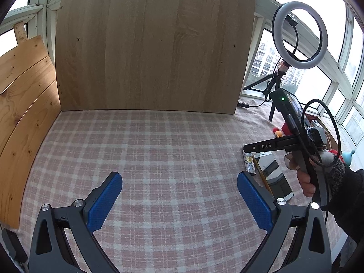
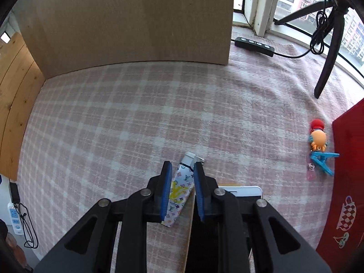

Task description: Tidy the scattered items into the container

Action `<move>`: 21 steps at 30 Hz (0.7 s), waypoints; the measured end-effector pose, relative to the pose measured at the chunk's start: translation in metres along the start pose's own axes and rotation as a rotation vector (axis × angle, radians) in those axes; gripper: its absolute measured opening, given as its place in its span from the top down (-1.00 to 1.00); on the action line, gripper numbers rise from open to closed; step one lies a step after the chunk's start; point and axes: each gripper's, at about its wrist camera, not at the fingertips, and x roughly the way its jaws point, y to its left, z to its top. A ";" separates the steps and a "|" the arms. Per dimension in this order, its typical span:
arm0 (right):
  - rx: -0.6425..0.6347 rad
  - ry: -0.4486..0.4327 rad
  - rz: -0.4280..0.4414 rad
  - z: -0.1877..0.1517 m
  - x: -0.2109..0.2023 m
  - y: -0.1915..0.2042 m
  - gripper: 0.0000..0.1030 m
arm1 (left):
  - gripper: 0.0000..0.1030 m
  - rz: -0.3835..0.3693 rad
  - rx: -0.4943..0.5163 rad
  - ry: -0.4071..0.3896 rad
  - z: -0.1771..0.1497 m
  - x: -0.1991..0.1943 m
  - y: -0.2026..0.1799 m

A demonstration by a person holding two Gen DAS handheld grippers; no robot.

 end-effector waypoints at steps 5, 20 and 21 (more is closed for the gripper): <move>-0.012 0.040 0.012 -0.001 0.012 0.003 0.43 | -0.97 -0.005 -0.002 0.001 0.000 -0.002 0.001; -0.095 0.029 0.005 -0.058 0.000 0.038 0.43 | -0.97 -0.013 0.022 0.017 -0.001 -0.001 -0.009; -0.096 0.025 0.001 -0.061 0.000 0.040 0.43 | -0.97 -0.017 0.030 0.023 -0.001 0.000 -0.012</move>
